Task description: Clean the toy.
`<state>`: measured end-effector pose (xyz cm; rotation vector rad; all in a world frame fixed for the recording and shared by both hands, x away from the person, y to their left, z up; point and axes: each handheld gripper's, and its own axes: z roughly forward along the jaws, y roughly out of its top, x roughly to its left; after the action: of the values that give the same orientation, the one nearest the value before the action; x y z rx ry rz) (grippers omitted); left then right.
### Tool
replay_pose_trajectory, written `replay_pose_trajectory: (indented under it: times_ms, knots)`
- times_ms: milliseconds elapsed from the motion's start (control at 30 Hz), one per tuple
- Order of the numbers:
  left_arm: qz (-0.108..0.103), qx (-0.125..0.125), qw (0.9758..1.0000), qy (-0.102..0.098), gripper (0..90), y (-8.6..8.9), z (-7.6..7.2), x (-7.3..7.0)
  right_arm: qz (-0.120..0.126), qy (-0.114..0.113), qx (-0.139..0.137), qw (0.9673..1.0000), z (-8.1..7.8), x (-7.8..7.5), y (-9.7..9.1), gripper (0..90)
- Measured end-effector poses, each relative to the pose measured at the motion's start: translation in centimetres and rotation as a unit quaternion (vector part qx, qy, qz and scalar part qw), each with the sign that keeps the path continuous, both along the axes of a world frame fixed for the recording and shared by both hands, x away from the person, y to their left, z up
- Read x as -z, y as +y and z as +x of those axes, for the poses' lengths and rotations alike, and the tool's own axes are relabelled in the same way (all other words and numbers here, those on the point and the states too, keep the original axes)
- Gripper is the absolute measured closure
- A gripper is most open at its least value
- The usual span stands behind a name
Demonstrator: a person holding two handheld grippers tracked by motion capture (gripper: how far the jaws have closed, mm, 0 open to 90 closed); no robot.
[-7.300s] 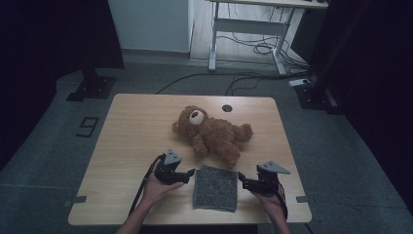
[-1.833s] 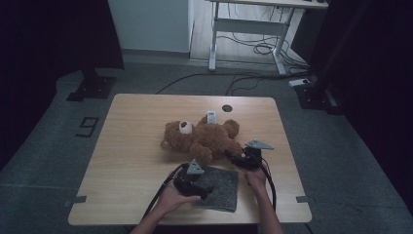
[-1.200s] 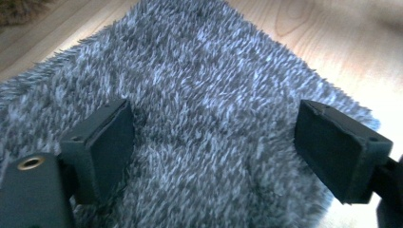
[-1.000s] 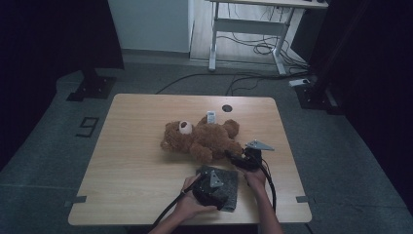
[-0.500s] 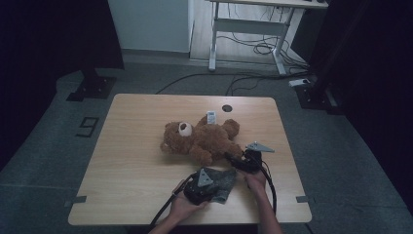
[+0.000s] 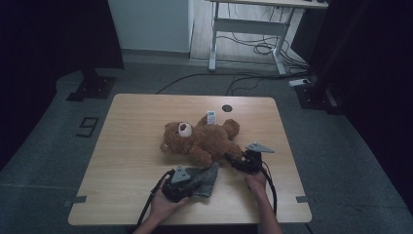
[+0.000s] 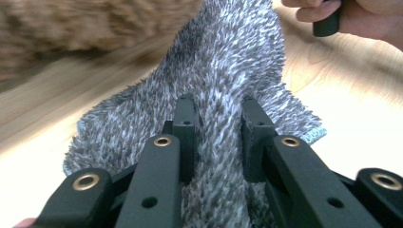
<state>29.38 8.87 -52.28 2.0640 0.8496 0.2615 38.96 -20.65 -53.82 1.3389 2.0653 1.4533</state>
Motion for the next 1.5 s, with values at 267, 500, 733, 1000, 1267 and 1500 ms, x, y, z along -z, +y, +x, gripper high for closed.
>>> replay_pose_trajectory:
  times_ms: [267, 500, 733, 1000, 1267, 1500]
  knots:
    - [-0.013, -0.025, 0.9996, -0.004, 72.3, 3.1, -0.6, -0.1, 0.000, 0.000, -0.008, 1.0000, -0.4, 0.2, -0.1, 51.1]
    - [-0.032, -0.027, 0.9989, -0.021, 72.2, 5.1, -1.2, -1.4, -0.008, -0.012, -0.017, 0.9998, -1.0, -0.1, -0.4, 54.9]
    - [-0.054, -0.060, 0.9966, -0.016, 72.2, 9.3, -1.4, -1.4, -0.009, -0.013, -0.021, 0.9997, -1.0, 0.0, -0.8, 55.0]
    - [-0.069, -0.085, 0.9937, -0.023, 72.2, 11.5, -1.0, -2.0, -0.007, -0.013, -0.024, 0.9996, -0.9, 0.0, -1.0, 54.8]
    - [-0.079, -0.107, 0.9905, -0.034, 72.2, 13.3, -1.0, -2.6, -0.008, -0.012, -0.023, 0.9996, -0.9, 0.1, -1.1, 54.6]
    - [-0.084, -0.112, 0.9892, -0.042, 72.2, 13.5, -1.0, -2.9, -0.007, -0.012, -0.021, 0.9997, -0.9, 0.1, -1.2, 54.5]
